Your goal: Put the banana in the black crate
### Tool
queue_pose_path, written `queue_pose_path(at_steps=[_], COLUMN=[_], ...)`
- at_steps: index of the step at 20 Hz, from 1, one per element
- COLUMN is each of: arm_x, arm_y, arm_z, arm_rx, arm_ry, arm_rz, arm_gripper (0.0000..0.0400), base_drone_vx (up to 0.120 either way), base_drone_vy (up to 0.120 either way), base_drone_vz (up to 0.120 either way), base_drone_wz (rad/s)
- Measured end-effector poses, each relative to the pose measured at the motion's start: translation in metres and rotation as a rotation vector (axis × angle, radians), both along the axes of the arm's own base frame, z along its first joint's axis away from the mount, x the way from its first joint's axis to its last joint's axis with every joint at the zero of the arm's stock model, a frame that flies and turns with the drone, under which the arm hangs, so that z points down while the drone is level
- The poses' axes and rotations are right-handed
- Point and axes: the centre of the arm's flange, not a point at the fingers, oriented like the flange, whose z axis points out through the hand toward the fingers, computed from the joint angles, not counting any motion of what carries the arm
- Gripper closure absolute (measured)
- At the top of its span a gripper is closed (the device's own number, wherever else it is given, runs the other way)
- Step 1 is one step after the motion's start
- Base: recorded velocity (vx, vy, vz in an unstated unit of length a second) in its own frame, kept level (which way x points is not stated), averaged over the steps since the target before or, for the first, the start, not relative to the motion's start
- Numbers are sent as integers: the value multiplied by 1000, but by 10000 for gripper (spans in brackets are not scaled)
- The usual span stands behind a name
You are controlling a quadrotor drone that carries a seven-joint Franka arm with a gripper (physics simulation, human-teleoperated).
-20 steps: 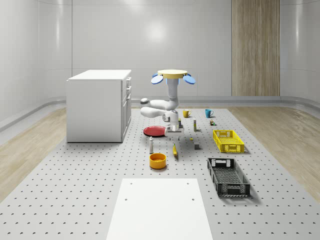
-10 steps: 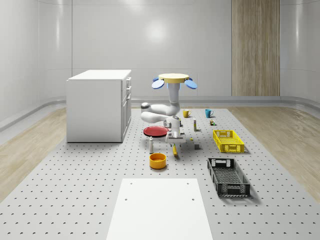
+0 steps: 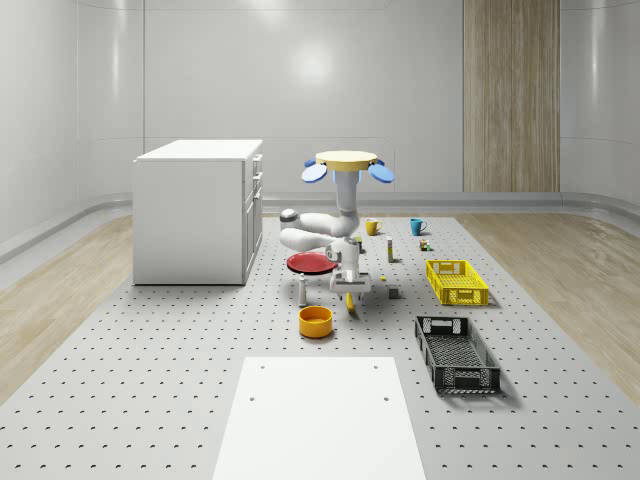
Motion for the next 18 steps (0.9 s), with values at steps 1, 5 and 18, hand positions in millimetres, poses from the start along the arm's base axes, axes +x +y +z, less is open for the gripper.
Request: queue_pose_path(at_steps=[1,5,18], arm_x=[0,0,0], arm_y=[0,0,0], arm_z=[0,7,37], arm_rx=[0,0,0], arm_ry=[0,0,0], arm_rz=[0,0,0], arm_gripper=[0,0,0], base_drone_vx=[0,0,0], base_drone_vy=[0,0,0], base_drone_vz=[-120,-10,0], base_drone_wz=[0,0,0])
